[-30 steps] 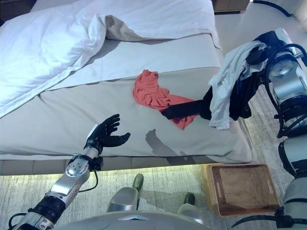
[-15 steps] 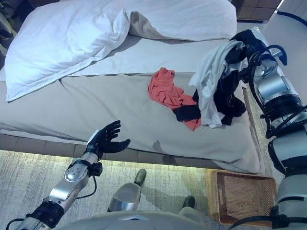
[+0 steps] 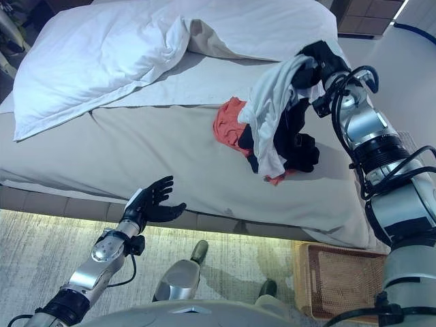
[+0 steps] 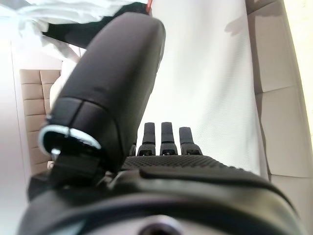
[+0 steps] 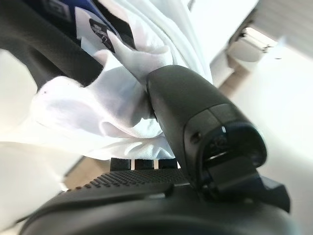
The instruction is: Pick up the clothes from the bed and place them into the basket
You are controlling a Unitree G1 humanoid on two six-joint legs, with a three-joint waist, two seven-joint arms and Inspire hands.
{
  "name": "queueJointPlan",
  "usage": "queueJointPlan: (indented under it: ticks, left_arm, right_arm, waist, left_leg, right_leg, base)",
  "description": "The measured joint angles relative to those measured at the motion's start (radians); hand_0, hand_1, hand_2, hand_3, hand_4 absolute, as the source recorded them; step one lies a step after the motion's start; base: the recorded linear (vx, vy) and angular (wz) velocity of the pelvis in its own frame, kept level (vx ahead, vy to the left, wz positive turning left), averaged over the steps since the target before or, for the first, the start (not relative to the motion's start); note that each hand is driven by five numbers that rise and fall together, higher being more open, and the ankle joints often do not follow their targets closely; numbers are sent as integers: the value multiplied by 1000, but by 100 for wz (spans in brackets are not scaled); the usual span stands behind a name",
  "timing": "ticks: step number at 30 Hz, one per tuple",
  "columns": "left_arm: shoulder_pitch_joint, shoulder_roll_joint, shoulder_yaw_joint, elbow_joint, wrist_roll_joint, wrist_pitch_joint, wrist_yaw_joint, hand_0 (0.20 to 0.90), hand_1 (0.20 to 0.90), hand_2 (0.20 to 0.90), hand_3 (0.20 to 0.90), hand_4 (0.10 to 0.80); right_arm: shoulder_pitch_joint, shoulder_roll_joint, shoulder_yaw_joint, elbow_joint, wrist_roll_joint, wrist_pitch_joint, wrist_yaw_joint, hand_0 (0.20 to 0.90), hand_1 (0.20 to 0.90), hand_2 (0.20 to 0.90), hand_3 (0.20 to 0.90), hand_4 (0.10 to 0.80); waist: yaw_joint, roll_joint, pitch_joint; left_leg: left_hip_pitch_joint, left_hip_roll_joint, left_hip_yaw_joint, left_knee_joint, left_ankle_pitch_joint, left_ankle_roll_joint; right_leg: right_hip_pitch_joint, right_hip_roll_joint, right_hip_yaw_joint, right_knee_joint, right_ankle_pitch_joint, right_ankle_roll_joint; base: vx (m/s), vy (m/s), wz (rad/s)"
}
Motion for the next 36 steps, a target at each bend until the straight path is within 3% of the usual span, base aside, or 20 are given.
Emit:
queueJointPlan:
  ticks: [4,11,12,19,30,36]
  left_arm:
    - [-40,-2,-43,2,-1,-6,1,900,900,900,900,800]
    - [-113,-24,-77,5,-17,-107,52,900,900,900,900,800]
    - [-121,-24,-77,3,-31,-117,61,900,900,900,900,800]
    - [-189,-21,-77,-2,-58,-139,106,900,900,900,900,800]
    - [-213,3,-80,-3,-71,-153,113,900,900,900,900,800]
    - [-203,5,-74,-7,-71,-153,113,900,900,900,900,800]
  right_arm:
    - [18,2,0,99,-29,-8,4,300,300,300,200,100]
    - [21,-2,0,191,-83,-49,-3,300,300,300,200,100]
    - [22,2,3,207,-90,-49,0,900,900,900,900,800]
    - [-3,-5,12,238,-156,-11,0,900,900,900,900,800]
    - [-25,-15,11,241,-175,25,-2,900,900,900,900,800]
    - [-34,-74,11,212,-195,52,14,900,900,900,900,800]
  waist:
    - [2,30,14]
    - [2,136,105]
    - [3,141,120]
    - [-5,140,237]
    - [-23,126,248]
    - [-25,113,253]
  left_leg:
    - [-64,-9,-17,2,25,2]
    - [-152,-10,-27,1,59,3]
    - [-161,-10,-24,1,62,4]
    - [-203,-13,10,17,64,3]
    - [-174,-10,24,20,64,4]
    - [-162,-8,34,20,62,8]
  right_leg:
    - [-55,-5,-17,13,0,0]
    - [-170,-14,-16,69,1,1]
    - [-185,-13,-12,75,1,1]
    - [-273,-29,26,146,-2,5]
    - [-256,-29,33,158,-2,5]
    - [-247,-28,41,158,-2,5]
  base:
    - [-150,24,17]
    - [-186,19,1]
    - [-161,12,-8]
    - [-98,-4,-13]
    - [-21,-8,-2]
    - [29,2,-2]
